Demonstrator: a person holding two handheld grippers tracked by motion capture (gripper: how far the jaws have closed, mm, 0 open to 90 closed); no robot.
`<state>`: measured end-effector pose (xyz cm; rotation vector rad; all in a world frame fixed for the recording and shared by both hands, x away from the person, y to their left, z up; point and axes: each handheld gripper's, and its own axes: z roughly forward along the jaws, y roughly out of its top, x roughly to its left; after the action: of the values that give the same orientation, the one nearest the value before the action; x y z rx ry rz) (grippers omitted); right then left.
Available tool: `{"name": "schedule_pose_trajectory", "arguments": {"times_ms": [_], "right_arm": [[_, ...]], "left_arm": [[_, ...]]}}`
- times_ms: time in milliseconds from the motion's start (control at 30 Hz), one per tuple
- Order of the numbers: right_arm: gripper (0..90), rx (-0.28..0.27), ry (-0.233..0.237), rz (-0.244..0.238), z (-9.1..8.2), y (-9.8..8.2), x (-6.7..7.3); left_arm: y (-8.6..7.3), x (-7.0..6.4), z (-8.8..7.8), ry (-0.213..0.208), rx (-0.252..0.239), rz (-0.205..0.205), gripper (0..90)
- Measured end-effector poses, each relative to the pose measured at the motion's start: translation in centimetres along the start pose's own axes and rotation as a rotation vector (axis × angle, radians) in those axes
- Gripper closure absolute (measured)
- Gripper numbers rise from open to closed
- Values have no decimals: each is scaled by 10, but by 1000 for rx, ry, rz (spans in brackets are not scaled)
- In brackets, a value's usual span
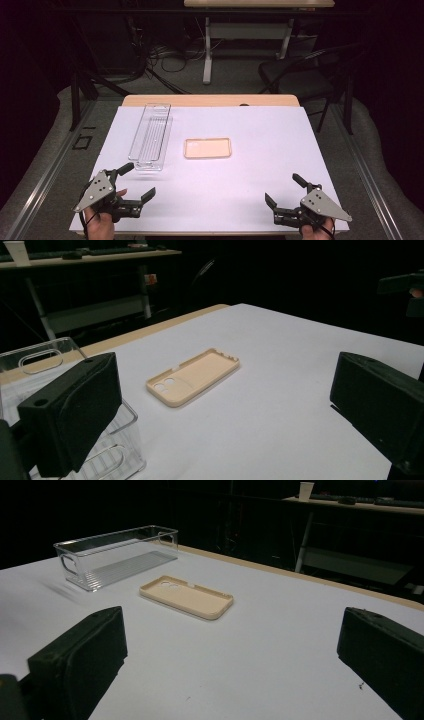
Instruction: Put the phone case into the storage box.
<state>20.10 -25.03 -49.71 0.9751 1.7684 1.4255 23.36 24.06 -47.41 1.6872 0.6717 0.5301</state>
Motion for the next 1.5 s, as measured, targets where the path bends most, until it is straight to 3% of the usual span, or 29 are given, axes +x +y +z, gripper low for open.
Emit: {"name": "schedule_pose_trajectory", "arguments": {"times_ms": [733,1033,1500], "right_arm": [[0,46,32,7,13,-3,-3],[0,127,27,27,16,-4,-3],[0,239,50,40,28,-11,-3]], "left_arm": [[-5,3,-1,17,75,-56,3],[-9,3,6,19,161,-68,3],[-13,5,22,-18,274,-93,3]]}}
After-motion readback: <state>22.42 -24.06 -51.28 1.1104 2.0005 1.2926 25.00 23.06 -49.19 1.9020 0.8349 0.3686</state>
